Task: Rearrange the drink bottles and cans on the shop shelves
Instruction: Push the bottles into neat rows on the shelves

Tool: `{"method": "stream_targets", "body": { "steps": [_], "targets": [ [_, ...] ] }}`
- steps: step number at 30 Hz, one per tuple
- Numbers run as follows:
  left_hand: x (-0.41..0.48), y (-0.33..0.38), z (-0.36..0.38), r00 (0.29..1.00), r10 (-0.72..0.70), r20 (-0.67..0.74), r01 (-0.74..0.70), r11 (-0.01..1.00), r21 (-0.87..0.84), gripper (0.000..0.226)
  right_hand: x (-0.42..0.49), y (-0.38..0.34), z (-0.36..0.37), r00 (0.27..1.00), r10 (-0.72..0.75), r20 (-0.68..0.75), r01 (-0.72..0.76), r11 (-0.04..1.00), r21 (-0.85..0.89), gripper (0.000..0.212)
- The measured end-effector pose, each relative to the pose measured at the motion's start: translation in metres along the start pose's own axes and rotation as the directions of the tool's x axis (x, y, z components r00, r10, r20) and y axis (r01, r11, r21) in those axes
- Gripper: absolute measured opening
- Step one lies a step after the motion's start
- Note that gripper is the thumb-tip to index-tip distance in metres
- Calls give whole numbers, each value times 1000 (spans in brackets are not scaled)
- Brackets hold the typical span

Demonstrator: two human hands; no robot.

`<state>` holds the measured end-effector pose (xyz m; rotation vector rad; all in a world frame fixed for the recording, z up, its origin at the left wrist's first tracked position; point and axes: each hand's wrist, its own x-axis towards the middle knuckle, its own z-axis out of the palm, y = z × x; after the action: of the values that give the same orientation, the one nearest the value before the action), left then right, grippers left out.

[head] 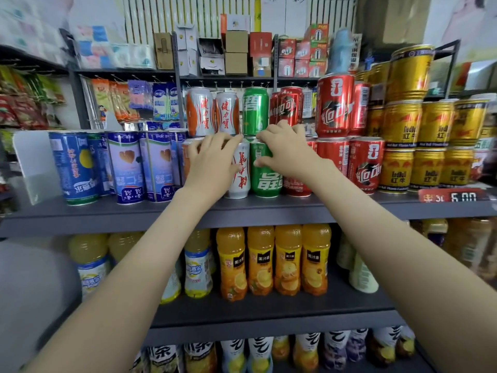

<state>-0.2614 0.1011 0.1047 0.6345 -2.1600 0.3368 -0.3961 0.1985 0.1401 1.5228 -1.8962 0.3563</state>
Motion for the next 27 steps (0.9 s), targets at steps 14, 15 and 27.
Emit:
{"method": "stream_targets", "body": {
  "steps": [14, 15, 27],
  "targets": [
    [-199, 97, 90, 954, -288, -83, 215, 852, -477, 48, -247, 5, 125, 920, 383, -83, -302, 828, 472, 39],
    [-204, 102, 100, 928, -374, 4, 327, 807, -492, 53, -258, 10, 137, 888, 459, 8, -398, 761, 512, 43],
    [-184, 159, 176, 691, -661, 292, 711, 549, -440, 53, -236, 51, 200, 788, 546, 285, -558, 435, 707, 64]
  ]
}}
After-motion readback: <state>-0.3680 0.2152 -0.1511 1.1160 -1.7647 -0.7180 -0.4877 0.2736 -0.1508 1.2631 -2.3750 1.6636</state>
